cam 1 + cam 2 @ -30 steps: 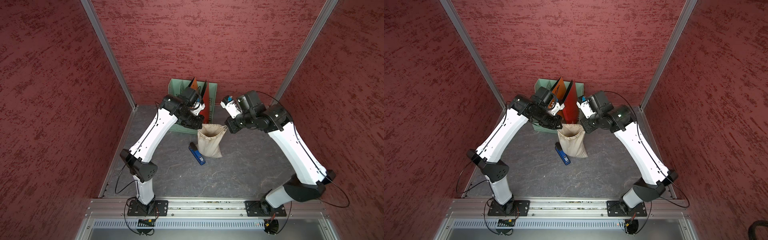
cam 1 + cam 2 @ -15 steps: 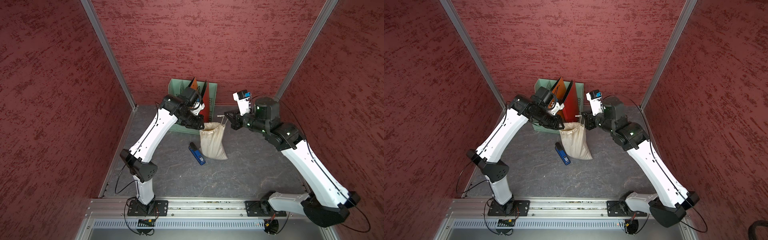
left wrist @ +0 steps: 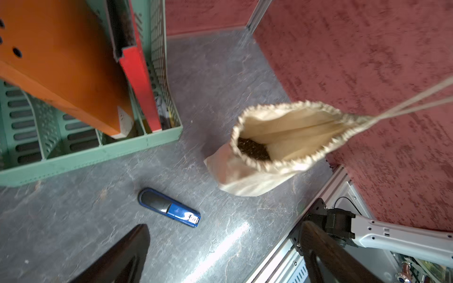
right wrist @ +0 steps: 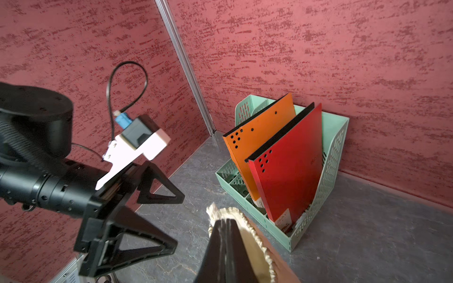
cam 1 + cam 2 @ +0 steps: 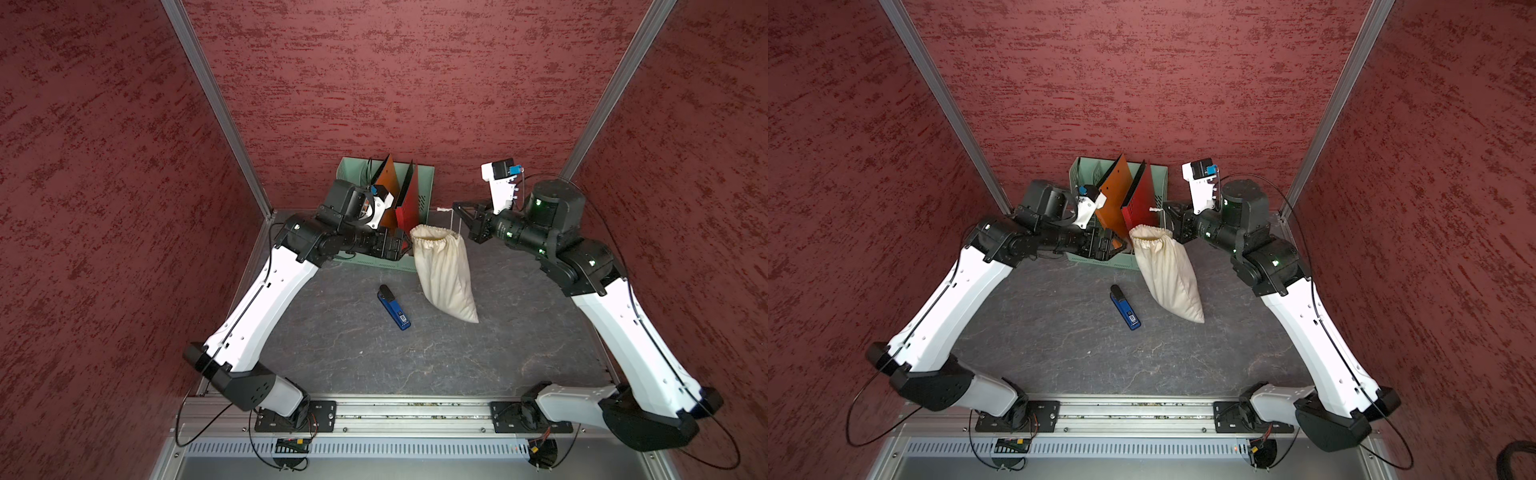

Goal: Close the soil bag
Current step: Pick up the soil bag from the center of the board, then frap the soil bag at the center of the board.

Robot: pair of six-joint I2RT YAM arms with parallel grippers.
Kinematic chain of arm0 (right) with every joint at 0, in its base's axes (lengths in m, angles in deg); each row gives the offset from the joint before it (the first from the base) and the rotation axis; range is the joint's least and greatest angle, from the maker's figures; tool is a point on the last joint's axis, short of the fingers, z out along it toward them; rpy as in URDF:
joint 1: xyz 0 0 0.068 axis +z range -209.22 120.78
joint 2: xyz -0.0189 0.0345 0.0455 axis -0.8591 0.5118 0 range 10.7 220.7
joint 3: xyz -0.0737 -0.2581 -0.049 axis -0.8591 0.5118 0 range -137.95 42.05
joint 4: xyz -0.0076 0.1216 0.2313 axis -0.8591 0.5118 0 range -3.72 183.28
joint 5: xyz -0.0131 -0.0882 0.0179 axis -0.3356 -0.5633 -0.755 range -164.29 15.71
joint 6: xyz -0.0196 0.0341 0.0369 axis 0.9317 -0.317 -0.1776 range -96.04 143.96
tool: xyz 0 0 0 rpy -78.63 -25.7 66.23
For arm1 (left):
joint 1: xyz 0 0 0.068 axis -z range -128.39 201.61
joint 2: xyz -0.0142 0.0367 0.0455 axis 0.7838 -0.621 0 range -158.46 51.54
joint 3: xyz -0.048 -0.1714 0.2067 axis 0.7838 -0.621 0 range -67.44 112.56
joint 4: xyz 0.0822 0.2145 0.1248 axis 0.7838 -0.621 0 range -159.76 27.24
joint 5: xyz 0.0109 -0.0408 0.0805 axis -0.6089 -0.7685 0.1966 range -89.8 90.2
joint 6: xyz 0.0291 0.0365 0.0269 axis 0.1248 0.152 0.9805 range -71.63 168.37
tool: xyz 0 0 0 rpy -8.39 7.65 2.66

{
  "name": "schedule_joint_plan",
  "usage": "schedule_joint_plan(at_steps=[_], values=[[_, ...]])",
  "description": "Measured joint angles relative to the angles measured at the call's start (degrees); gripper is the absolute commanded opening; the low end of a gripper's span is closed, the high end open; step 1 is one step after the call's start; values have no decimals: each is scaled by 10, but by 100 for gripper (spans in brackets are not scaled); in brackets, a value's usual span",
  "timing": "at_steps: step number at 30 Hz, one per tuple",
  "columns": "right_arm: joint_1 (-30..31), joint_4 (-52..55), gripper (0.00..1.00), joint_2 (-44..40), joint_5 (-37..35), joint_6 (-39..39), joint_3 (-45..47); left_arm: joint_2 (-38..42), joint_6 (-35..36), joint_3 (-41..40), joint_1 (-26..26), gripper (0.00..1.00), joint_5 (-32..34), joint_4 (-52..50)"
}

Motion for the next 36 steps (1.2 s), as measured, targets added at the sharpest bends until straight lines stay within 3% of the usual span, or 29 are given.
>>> schedule_joint_plan(at_steps=[4,10,17,24,30,36], values=[[-12,-5,0,2,24,-16,5,56,22,-70,18,100,-37,112],[-17,-23,0,0,49,-42,54,42,43,-76,29,100,-68,192],[-18,-68,0,-3,61,-81,115,29,61,-127,56,88,-75,247],[-18,-90,0,-9,60,-123,116,24,81,-182,93,81,-56,309],[-18,-90,0,-12,61,-143,116,19,86,-205,101,65,-18,362],[-18,-92,0,-17,61,-153,121,-5,99,-205,114,68,26,404]])
